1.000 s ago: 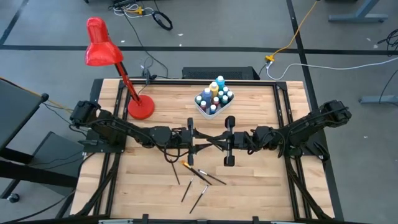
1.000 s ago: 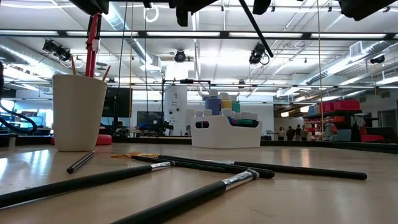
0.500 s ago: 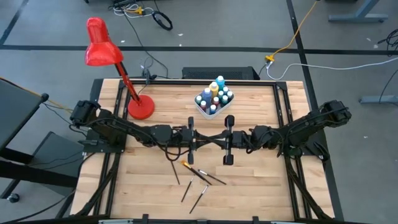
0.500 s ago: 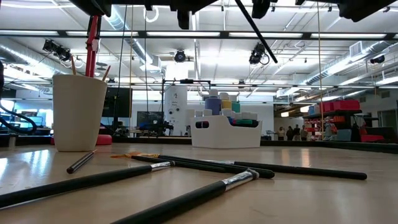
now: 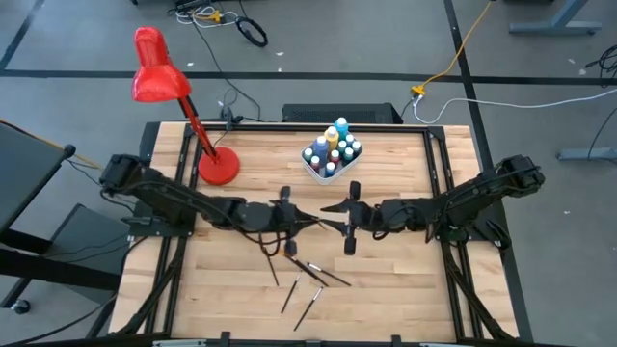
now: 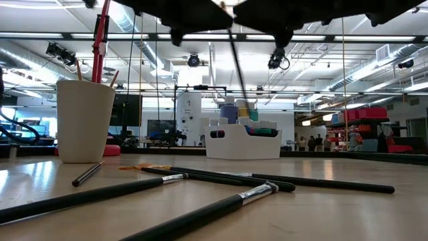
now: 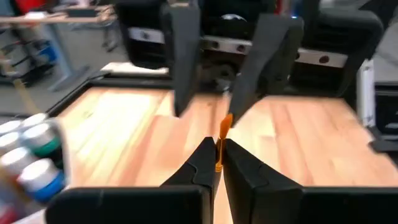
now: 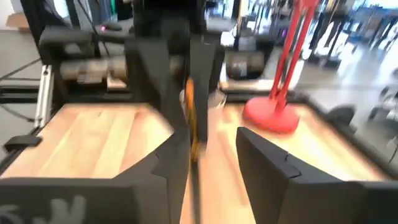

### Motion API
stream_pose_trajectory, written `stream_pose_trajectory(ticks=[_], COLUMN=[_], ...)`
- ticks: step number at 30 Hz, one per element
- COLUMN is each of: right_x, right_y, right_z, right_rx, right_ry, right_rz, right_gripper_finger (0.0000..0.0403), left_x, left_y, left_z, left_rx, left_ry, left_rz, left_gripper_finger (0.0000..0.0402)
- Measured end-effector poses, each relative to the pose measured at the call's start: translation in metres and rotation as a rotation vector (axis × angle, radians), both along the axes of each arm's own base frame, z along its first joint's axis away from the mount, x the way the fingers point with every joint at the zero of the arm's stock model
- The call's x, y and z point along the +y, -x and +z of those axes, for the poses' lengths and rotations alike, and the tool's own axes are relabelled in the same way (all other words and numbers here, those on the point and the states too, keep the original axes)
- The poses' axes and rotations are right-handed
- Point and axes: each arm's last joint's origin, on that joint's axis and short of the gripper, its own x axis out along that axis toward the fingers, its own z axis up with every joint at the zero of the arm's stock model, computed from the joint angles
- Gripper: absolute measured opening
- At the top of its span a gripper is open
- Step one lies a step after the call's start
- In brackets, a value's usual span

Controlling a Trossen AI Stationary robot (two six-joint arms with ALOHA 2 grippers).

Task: Pick & Place Paint Supplies
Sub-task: Put the gold paint brush into the white cup

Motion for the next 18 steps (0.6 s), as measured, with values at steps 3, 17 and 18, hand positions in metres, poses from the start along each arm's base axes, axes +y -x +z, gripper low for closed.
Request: stream_pose_trajectory(ticks=[3, 17, 18], right_x=[0.002, 0.019, 0.021], right_y=[0.001, 0.006, 0.006], right_z=[-0.005, -0.023, -0.024], right_rx=[0.046, 0.216, 0.223], right_ry=[-0.066, -0.275, -0.273], right_rz=[0.003, 0.174, 0.181], right_gripper_finger=[0.0149, 0.0158, 0.0158], left_x=[-0.004, -0.024, -0.024], left_y=[0.019, 0.137, 0.143], left_z=[0.013, 0.072, 0.071], left_rx=[0.038, 0.069, 0.077], left_ry=[-0.015, -0.071, -0.076], left_rz=[0.051, 0.080, 0.105], left_gripper_finger=[0.0020, 0.0016, 0.0016])
